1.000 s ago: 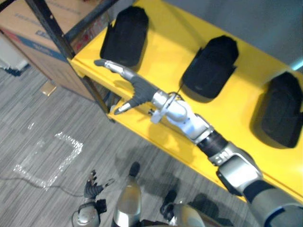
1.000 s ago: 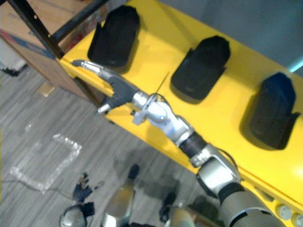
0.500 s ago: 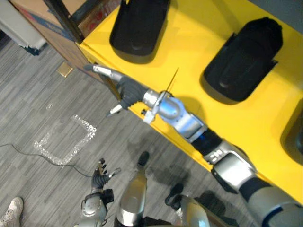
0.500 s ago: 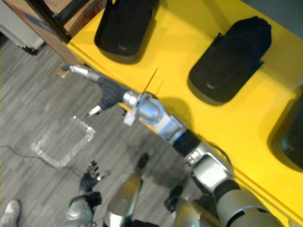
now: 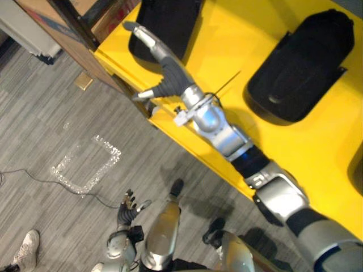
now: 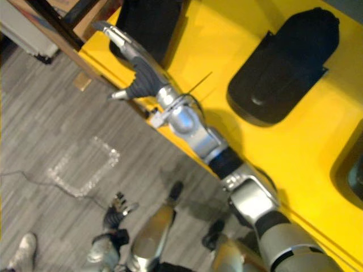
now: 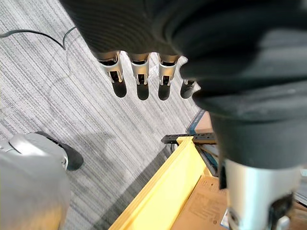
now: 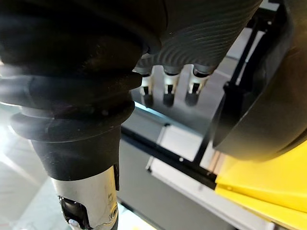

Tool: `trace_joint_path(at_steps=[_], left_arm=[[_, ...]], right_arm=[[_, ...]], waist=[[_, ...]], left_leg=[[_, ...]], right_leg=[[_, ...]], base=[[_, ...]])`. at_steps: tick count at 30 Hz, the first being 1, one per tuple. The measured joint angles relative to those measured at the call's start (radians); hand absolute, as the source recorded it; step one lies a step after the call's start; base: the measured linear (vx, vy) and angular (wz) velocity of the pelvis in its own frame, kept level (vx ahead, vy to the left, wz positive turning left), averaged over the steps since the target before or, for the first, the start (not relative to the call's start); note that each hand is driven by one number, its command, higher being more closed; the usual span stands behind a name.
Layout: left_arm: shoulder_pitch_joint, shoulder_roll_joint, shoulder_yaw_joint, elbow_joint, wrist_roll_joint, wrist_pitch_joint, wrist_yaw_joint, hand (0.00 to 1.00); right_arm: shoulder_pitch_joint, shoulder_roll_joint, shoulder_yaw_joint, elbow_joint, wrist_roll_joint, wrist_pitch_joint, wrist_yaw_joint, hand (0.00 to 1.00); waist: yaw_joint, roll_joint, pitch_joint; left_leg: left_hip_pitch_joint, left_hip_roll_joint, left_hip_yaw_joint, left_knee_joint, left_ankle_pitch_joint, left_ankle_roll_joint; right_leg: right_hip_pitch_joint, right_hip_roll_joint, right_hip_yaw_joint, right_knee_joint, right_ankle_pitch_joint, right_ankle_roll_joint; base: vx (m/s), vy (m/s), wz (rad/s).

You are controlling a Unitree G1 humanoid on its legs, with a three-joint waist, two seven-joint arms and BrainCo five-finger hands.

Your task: Walk over and take plastic housings, then place them on the shelf

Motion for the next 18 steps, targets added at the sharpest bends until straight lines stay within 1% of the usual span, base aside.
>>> trace_joint_path(at_steps=[1, 4, 6, 10, 14, 18], left_arm=[[0.0, 0.0, 0.0, 0.0, 0.0, 0.0, 0.0, 0.0], [0.0, 0.001, 0.0, 0.004, 0.0, 0.0, 0.015, 0.0], [0.0, 0.003, 0.0, 0.01, 0.0, 0.0, 0.015, 0.0], [0.0, 0.004, -0.002, 0.028, 0.001, 0.0, 0.016, 0.0], [0.0, 0.004, -0.009, 0.045, 0.001, 0.0, 0.016, 0.0], [0.0, 0.014, -0.013, 0.048, 0.001, 0.0, 0.016, 0.0]], right_arm=[[0.0, 0.0, 0.001, 0.0, -0.002, 0.0, 0.016, 0.0], [0.0, 0.0, 0.028, 0.001, -0.002, 0.0, 0.101, 0.0], [0.0, 0.0, 0.059, 0.001, -0.003, 0.0, 0.127, 0.0], [-0.001, 0.0, 0.114, 0.001, -0.003, 0.0, 0.16, 0.0], [-0.001, -0.003, 0.121, 0.001, 0.0, 0.0, 0.179, 0.0], [-0.002, -0.003, 0.146, 0.001, -0.002, 0.001, 0.215, 0.0]], waist=[[0.0, 0.0, 0.0], [0.0, 0.0, 0.0], [0.0, 0.0, 0.0], [0.003, 0.0, 0.0], [0.0, -0.001, -0.001], [0.0, -0.004, -0.005]], left_leg=[[0.0, 0.001, 0.001, 0.0, 0.0, 0.0], [0.0, 0.003, 0.006, 0.005, -0.004, -0.001], [-0.003, 0.006, 0.008, 0.011, -0.008, -0.002], [-0.005, 0.016, 0.009, 0.011, -0.009, -0.004], [0.003, 0.018, 0.015, 0.011, -0.009, -0.005], [0.012, 0.027, 0.039, 0.011, -0.01, -0.005]], right_leg=[[0.0, 0.0, 0.001, 0.0, 0.0, 0.0], [-0.001, 0.002, 0.005, 0.001, 0.0, 0.0], [-0.001, 0.005, 0.006, 0.001, 0.0, 0.0], [-0.001, 0.015, 0.006, -0.005, 0.001, -0.001], [0.004, 0.017, 0.01, -0.007, 0.001, -0.002], [0.007, 0.02, 0.026, -0.011, 0.006, -0.005]], base=[[-0.03, -0.007, -0.05], [-0.02, -0.003, -0.02], [-0.03, -0.008, -0.04], [0.0, 0.0, 0.0], [0.0, -0.005, -0.02], [-0.02, -0.003, -0.11]])
